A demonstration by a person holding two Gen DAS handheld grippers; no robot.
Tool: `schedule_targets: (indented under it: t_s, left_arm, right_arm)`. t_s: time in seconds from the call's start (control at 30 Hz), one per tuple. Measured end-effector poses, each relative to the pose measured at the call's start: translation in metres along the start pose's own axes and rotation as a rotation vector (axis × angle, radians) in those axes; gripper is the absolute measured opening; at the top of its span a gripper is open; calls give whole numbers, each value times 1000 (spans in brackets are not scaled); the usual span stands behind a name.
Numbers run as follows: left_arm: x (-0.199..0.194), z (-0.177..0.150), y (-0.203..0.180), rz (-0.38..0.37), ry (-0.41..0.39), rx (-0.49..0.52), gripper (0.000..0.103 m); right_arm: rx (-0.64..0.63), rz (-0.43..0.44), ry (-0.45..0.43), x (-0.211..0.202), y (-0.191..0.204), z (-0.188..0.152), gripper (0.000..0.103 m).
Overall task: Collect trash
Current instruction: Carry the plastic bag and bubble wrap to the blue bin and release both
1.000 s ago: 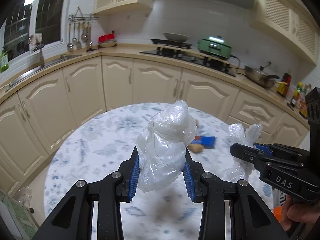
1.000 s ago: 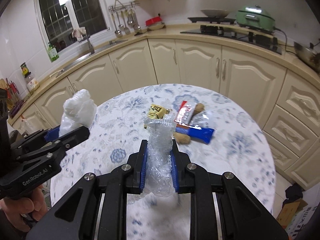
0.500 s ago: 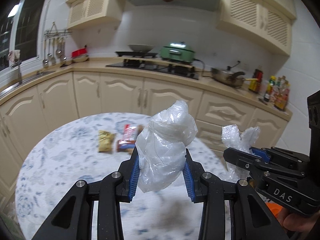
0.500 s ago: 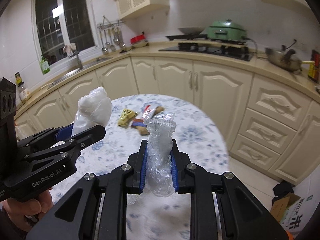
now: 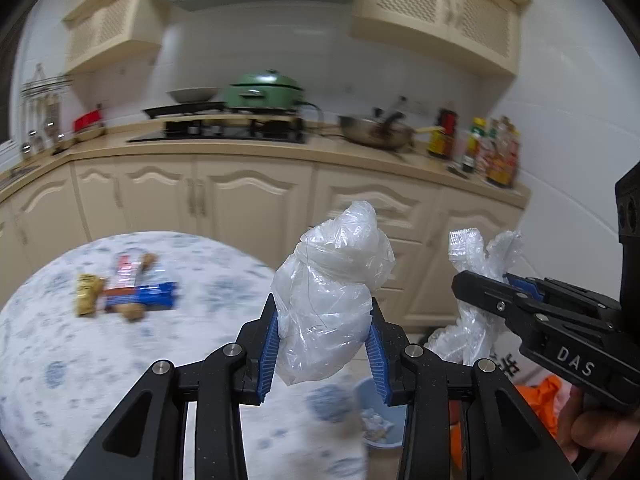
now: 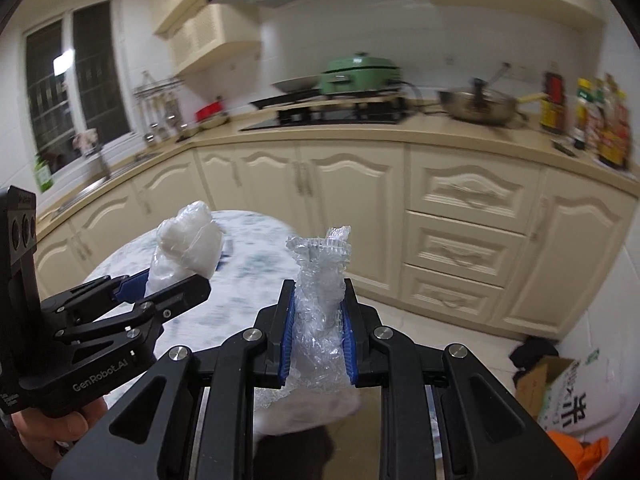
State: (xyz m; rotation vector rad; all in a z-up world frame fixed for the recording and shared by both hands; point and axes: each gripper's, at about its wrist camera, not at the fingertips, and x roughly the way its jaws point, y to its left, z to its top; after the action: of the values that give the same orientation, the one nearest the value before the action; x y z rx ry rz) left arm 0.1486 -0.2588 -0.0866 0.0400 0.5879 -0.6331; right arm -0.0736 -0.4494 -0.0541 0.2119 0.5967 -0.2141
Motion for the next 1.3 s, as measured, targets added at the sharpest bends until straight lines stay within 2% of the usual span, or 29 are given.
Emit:
schedule_targets:
  t_s: [0.23,0.47,0.7,0.9,1.0,1.07,1.1,1.13,1.17,1.23,1.3]
  left_arm:
    - [70,13,-45,-81,78,57,35]
    - [162,16,-82,-144,210,83,35]
    - [264,8,-105,-151,360,67,35]
    - [332,-2,-119,-168,453,62,36]
    - [372,-6,-122,-163,502,30,39]
    - [390,-11,-123,-132,521,32,47]
    - [400,-13,-122,-125,537,30,58]
    - [406,-15,-122,-118,547,28,72]
    - [412,-15,-122,-105,552,30,76]
    - [418,-15,-122,-77,546,42,87]
    - [424,-15,-124,-46,542,48,96]
  right_arm:
    - [108,-107,26,1,-81,-18,20]
    - [210,-196,98,24,-154,-51,20]
    - [303,-220,190,62,-210,-87,20]
    - [369,-224,263,98,-244,-117,21]
    - [404,-221,287,116,-259,-129,23]
    - [432,-216,309,127,-268,-137,24]
    - [439,-221,319,132,-271,-141,28]
    - [448,-229,330,136,-274,-144,40]
    - [459,-234,339,139,-277,-148,48]
    - [488,-224,336,142,-281,-154,72]
    - [507,-231,336,143,-285,-158,82]
